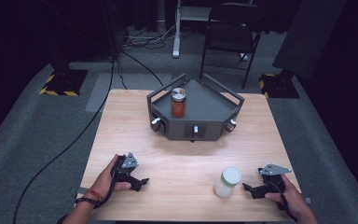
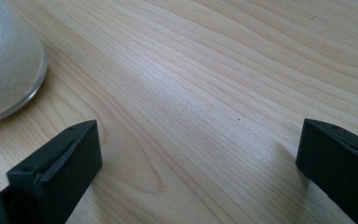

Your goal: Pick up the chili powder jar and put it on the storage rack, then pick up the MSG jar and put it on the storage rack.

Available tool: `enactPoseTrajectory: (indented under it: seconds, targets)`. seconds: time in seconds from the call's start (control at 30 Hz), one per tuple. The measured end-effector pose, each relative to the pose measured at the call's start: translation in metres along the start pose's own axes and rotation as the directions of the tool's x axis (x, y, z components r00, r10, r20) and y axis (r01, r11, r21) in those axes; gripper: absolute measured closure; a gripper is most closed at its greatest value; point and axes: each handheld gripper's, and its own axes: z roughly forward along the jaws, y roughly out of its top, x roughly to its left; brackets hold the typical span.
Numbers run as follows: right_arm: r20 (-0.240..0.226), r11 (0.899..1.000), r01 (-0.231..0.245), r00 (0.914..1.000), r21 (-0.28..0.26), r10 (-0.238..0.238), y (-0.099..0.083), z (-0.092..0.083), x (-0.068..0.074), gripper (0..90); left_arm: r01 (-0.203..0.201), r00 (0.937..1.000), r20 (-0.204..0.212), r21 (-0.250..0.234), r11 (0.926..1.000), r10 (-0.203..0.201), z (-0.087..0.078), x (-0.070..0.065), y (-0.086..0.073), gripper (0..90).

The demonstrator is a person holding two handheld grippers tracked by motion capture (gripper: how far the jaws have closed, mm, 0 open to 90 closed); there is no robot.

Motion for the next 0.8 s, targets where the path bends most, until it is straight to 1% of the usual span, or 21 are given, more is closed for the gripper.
enactPoseTrajectory:
  seconds: [0.8]
  targets:
    - [0.000, 1.000, 0.000, 1.0000, 0.000, 0.000, -0.0001, -0.0002, 0.0002, 0.0, -0.008, 0.9999, 0.011, 0.002, 1.0000, 0.008, 0.0009, 0.0029, 0.0013, 0.0]
